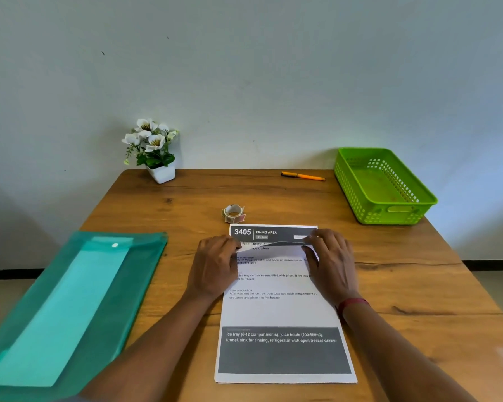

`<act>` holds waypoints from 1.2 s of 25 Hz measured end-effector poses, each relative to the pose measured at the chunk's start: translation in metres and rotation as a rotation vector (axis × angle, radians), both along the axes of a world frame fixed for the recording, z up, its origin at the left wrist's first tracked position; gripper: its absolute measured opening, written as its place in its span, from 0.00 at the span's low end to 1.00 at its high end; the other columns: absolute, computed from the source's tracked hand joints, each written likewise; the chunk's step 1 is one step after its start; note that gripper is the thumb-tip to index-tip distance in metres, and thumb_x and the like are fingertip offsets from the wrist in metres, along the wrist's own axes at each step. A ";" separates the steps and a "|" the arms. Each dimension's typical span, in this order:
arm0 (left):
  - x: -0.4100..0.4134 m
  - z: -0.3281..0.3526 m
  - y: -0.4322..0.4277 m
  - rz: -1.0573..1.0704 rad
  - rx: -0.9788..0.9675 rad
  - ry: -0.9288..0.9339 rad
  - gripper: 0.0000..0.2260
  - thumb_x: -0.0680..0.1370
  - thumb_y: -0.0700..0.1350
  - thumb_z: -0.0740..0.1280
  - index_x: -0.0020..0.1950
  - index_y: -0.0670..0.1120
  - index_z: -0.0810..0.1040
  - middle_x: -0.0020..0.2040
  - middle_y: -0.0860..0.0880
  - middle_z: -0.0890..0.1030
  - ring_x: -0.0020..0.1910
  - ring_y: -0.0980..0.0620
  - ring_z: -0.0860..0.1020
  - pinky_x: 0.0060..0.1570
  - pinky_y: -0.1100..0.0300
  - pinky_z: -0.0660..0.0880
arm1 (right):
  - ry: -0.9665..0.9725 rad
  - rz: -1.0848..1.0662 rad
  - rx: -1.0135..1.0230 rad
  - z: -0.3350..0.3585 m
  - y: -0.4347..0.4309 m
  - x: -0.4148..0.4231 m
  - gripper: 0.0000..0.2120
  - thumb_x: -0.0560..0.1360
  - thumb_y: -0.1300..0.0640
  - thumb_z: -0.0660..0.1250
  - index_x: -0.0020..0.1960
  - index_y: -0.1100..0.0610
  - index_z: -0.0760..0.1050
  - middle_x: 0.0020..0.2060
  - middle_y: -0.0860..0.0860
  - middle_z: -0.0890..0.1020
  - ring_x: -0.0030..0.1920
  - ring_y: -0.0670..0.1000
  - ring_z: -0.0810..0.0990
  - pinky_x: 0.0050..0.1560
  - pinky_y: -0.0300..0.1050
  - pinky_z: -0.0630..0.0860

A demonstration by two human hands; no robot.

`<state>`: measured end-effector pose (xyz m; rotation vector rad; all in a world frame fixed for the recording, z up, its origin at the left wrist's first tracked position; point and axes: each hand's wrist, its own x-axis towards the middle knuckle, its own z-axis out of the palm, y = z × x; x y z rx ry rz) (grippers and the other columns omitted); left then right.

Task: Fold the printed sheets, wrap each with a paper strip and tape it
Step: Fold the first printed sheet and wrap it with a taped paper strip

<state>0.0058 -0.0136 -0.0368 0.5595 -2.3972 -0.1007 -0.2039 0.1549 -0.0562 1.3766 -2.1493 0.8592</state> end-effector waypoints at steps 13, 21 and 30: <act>0.006 0.004 0.013 -0.086 0.009 -0.223 0.14 0.65 0.32 0.73 0.48 0.42 0.84 0.46 0.45 0.86 0.43 0.44 0.84 0.48 0.50 0.79 | -0.007 0.160 0.154 -0.001 0.018 0.010 0.20 0.66 0.69 0.73 0.56 0.55 0.83 0.56 0.54 0.85 0.54 0.54 0.84 0.60 0.51 0.78; 0.009 -0.008 0.030 -0.012 0.149 -0.546 0.25 0.83 0.53 0.51 0.79 0.46 0.60 0.80 0.45 0.60 0.78 0.48 0.59 0.77 0.51 0.53 | -0.198 0.144 0.504 0.004 0.026 0.018 0.28 0.80 0.42 0.58 0.75 0.55 0.67 0.76 0.52 0.65 0.76 0.51 0.63 0.76 0.45 0.56; 0.004 -0.001 0.044 0.006 0.183 -0.612 0.26 0.83 0.56 0.49 0.78 0.44 0.57 0.81 0.44 0.52 0.80 0.47 0.49 0.78 0.44 0.45 | -0.118 0.122 0.732 0.007 0.014 0.045 0.43 0.76 0.29 0.33 0.81 0.57 0.47 0.80 0.54 0.47 0.80 0.50 0.43 0.78 0.54 0.38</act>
